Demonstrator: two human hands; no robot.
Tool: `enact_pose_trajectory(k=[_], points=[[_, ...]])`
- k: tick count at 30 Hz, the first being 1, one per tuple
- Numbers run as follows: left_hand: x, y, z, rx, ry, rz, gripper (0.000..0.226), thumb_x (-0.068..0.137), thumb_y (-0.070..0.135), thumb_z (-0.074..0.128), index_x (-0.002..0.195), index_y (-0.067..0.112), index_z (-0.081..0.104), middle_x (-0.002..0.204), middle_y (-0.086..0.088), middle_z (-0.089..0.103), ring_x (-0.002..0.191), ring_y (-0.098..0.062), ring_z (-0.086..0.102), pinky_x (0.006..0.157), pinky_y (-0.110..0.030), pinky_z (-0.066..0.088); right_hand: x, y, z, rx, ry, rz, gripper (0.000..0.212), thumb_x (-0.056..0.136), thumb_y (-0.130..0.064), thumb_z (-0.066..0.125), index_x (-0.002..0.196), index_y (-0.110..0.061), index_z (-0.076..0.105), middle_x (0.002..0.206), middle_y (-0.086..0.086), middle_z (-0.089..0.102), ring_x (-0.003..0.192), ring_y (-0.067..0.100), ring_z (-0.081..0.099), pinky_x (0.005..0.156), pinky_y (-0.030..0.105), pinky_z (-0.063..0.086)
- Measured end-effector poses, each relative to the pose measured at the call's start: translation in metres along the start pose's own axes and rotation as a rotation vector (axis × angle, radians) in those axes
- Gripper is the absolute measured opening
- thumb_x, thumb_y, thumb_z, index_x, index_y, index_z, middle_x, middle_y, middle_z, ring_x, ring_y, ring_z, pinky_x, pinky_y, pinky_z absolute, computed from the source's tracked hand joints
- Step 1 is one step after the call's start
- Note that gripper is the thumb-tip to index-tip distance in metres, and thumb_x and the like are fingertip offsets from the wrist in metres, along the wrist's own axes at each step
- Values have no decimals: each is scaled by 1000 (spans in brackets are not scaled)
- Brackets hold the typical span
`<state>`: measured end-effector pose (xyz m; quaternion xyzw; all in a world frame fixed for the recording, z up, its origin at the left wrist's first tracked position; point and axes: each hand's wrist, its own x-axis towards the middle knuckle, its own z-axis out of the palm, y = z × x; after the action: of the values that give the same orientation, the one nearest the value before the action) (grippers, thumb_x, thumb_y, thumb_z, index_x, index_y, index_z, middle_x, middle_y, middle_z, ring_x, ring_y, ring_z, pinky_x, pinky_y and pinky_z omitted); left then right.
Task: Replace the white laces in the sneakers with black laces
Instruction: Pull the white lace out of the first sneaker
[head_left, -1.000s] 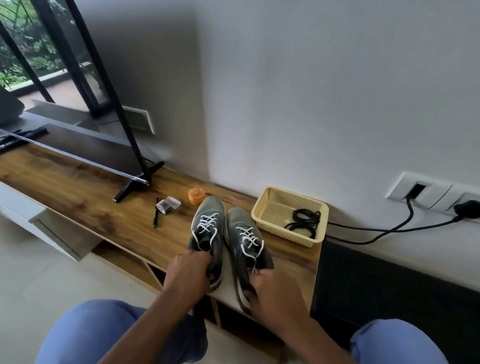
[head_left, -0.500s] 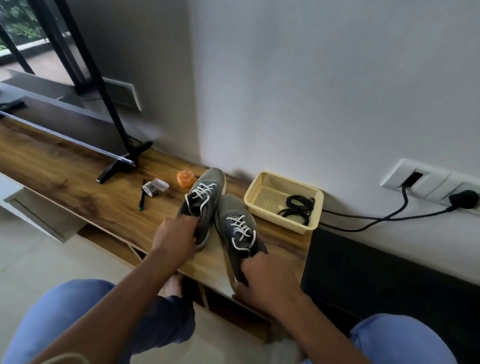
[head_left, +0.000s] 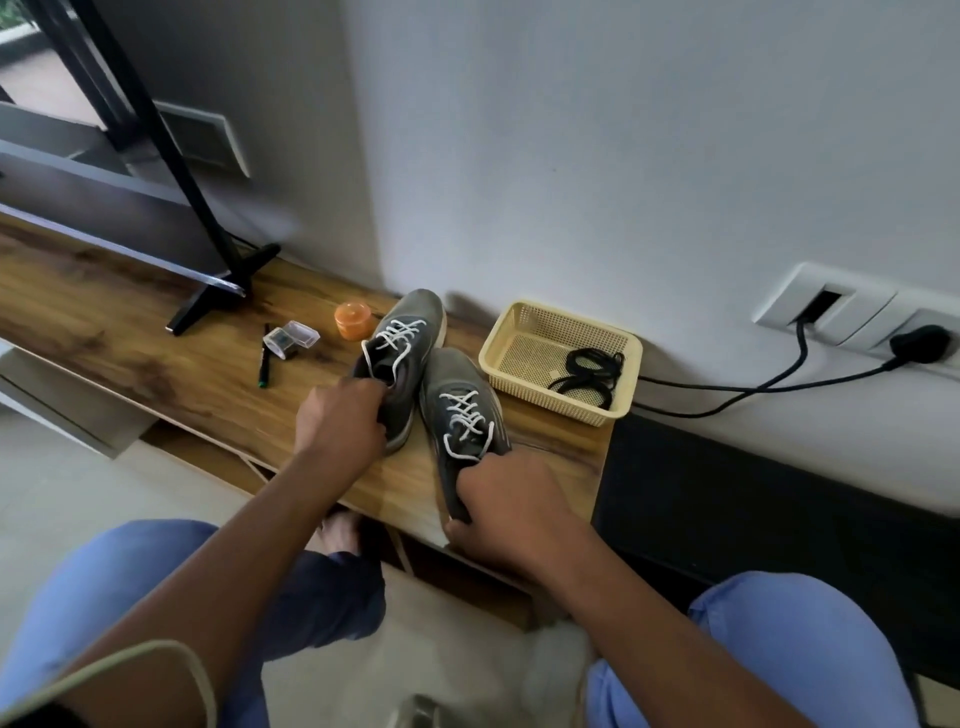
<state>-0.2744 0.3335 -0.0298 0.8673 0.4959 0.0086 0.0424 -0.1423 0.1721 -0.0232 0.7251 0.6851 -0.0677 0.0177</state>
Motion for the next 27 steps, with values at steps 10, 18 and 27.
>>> enact_pose_trajectory(k=[10, 18, 27], points=[[-35, 43, -47, -57, 137, 220, 21, 89, 37, 73, 109, 34, 78, 105, -2, 75, 98, -32, 72, 73, -35, 52, -18, 18, -24, 58, 224, 172, 51, 96, -69, 46, 78, -24, 63, 72, -5, 62, 69, 21, 63, 61, 36, 54], [-48, 49, -19, -186, -55, 457, 27, 77, 40, 87, 100, 32, 76, 115, 7, 63, 97, -20, 68, 81, -40, 59, -28, 31, -34, 76, 187, 240, 23, 94, -47, 65, 83, -26, 63, 78, -6, 61, 73, 19, 60, 55, 30, 42], [-42, 52, -3, -185, -17, 425, 27, 79, 28, 84, 103, 19, 74, 120, -3, 56, 87, -29, 69, 75, -44, 60, 0, 32, -27, 106, 129, 220, 22, 85, -19, 70, 106, -24, 63, 96, 2, 67, 89, 29, 67, 62, 34, 43]])
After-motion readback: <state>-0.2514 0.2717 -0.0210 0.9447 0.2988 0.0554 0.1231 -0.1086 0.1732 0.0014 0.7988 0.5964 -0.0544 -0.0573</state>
